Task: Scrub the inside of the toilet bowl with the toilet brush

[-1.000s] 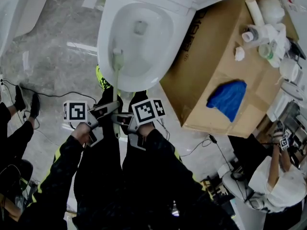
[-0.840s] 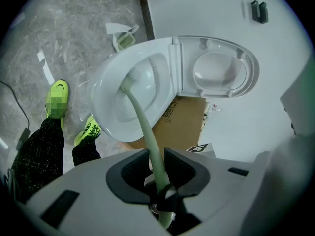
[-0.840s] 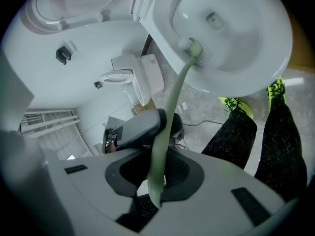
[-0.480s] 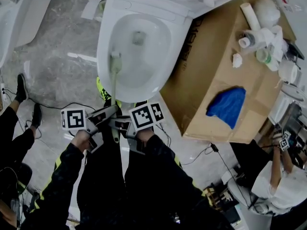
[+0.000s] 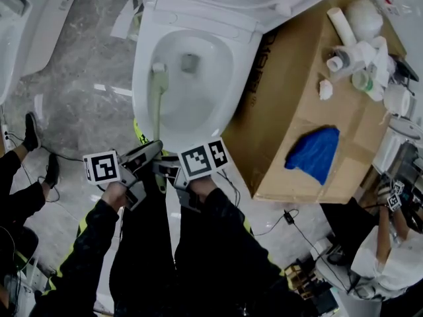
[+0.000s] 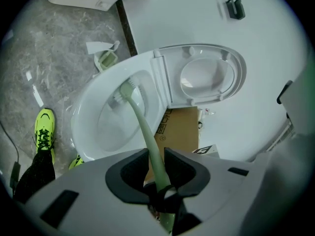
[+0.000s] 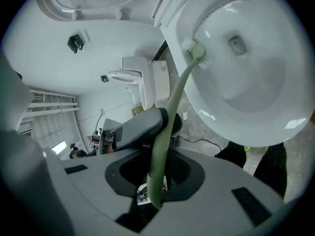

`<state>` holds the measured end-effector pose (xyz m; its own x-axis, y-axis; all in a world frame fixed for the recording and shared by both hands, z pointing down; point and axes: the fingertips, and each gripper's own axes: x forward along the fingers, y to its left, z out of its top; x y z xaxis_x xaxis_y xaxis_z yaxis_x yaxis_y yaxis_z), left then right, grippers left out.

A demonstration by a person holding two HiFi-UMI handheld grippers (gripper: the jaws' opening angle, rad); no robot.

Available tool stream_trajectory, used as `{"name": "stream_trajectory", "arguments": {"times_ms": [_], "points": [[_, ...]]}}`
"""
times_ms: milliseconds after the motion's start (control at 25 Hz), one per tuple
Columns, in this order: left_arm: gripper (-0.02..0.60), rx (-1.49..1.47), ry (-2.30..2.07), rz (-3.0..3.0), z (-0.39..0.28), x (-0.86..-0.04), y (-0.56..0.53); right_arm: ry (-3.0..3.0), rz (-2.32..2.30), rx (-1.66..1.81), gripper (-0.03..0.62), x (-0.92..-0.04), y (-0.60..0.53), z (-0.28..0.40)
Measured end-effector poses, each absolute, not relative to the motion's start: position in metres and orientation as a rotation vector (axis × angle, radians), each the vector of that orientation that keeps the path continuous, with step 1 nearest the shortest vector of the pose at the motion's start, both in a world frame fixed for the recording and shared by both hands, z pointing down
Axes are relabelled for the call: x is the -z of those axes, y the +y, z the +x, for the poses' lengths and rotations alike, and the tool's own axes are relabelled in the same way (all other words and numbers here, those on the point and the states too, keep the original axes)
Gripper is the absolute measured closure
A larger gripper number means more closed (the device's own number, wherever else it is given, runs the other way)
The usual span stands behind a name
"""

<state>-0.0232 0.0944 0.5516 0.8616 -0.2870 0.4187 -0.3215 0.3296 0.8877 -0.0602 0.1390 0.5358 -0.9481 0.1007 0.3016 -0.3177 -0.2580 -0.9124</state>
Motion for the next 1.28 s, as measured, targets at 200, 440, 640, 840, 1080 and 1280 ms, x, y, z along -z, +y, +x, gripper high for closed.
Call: {"name": "stream_trajectory", "arguments": {"times_ms": [200,440,640,840,1080,1280], "points": [[0.486,0.07,-0.56,1.25,-0.013,-0.552,0.078,-1.737,0.266,-2.237,0.537,-0.544,0.128,-0.055],[0.486,0.136,-0.583,1.285,-0.01,-0.559,0.06,-1.757,0.274,-2.159,0.536,-0.554,0.114,-0.049],[0.486,0.178,-0.587,1.319,-0.004,-0.562,0.043,-1.781,0.297,-2.113,0.537,-0.56,0.098,-0.041],[0.486,0.193,-0.584,1.354,0.004,-0.564,0.023,-1.813,0.33,-2.081,0.536,-0.564,0.078,-0.032],[0.486,0.187,-0.577,1.368,0.011,-0.567,0.014,-1.827,0.357,-2.092,0.537,-0.568,0.068,-0.028],[0.487,0.147,-0.558,1.4,0.017,-0.572,0.006,-1.848,0.417,-2.116,0.537,-0.572,0.058,-0.022]]}}
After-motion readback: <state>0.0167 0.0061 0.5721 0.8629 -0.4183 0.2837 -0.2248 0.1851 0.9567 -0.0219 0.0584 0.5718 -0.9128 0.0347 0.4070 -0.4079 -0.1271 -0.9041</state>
